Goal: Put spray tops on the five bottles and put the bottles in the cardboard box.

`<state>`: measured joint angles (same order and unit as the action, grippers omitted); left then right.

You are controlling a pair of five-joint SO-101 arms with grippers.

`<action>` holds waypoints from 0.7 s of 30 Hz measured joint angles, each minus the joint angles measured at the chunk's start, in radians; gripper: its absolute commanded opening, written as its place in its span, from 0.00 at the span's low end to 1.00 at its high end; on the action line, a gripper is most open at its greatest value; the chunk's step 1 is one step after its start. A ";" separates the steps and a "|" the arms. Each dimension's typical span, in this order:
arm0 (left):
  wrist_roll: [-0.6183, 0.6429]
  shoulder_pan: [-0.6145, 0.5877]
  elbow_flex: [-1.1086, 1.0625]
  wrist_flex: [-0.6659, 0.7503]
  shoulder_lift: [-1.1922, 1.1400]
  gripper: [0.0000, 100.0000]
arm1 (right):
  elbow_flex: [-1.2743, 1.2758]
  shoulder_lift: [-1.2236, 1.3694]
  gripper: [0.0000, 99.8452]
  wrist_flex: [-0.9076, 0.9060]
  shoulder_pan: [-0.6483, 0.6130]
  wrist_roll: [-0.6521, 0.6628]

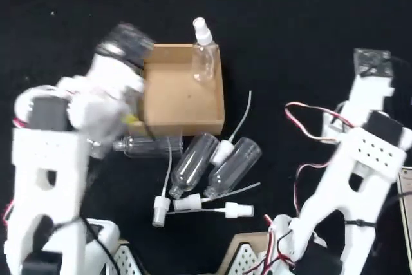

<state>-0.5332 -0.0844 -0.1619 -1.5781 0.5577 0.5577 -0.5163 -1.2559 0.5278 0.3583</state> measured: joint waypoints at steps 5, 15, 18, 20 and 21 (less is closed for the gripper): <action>-0.003 -0.336 0.000 0.060 -0.253 0.13 | 0.055 0.000 0.19 -0.008 -0.133 -0.034; -0.215 -0.715 0.000 0.222 -0.690 0.13 | 0.235 0.000 0.19 0.071 -0.466 -0.052; -0.255 -0.770 0.000 0.236 -0.724 0.15 | 0.269 -0.002 0.19 0.120 -0.582 -0.083; -0.281 -0.793 0.000 0.236 -0.736 0.22 | 0.287 -0.002 0.19 0.141 -0.638 -0.083; -0.295 -0.801 0.000 0.236 -0.736 0.26 | 0.298 -0.002 0.19 0.149 -0.652 -0.080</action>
<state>-0.8278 -0.8853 -0.1619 -1.3418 -0.1788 0.8554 -0.5178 -1.1070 -0.1243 0.2785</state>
